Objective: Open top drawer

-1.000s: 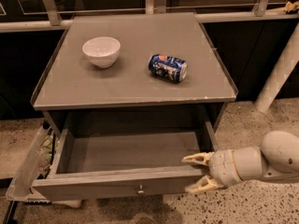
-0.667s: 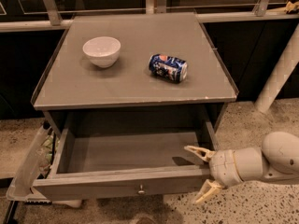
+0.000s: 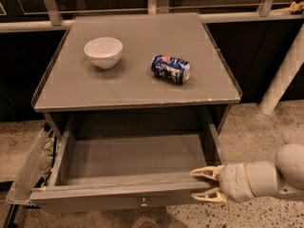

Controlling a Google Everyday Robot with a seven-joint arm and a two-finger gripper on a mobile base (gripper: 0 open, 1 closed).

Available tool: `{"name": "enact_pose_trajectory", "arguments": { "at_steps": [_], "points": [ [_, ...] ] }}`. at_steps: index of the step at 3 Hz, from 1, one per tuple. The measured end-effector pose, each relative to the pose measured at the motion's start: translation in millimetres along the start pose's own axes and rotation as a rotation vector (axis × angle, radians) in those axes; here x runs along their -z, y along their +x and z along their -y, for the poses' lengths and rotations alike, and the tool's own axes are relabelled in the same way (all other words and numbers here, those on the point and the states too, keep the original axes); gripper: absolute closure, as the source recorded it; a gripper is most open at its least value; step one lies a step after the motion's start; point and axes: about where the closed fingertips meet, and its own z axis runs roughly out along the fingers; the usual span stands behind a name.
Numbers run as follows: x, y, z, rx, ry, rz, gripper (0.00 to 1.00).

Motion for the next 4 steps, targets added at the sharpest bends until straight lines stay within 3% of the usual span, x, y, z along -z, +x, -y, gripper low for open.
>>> {"name": "enact_pose_trajectory", "arguments": {
  "at_steps": [1, 3, 4],
  "points": [
    [2.6, -0.4, -7.6, 0.000, -0.003, 0.002, 0.59],
    [2.6, -0.5, -7.6, 0.000, -0.003, 0.002, 0.13],
    [2.6, -0.5, -7.6, 0.000, -0.003, 0.002, 0.00]
  ]
}}
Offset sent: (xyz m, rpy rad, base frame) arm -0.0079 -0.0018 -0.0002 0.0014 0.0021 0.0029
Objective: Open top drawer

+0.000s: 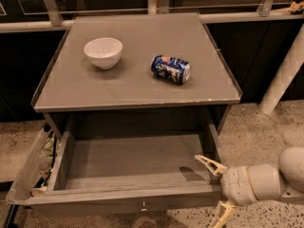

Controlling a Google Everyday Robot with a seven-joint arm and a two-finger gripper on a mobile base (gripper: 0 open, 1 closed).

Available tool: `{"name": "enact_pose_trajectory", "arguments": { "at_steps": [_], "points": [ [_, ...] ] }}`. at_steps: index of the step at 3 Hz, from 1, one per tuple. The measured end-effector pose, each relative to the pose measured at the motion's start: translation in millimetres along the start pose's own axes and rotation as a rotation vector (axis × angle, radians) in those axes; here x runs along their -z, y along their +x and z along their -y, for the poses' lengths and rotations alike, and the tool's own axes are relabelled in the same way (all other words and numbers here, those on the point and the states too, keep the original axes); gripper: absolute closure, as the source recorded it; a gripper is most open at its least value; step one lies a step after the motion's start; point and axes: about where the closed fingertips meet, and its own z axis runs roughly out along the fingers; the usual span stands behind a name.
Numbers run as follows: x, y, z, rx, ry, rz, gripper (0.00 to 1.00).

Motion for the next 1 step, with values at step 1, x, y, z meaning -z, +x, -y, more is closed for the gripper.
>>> {"name": "enact_pose_trajectory", "arguments": {
  "at_steps": [1],
  "points": [
    [0.0, 0.0, 0.0, 0.000, 0.000, 0.000, 0.00]
  ]
}}
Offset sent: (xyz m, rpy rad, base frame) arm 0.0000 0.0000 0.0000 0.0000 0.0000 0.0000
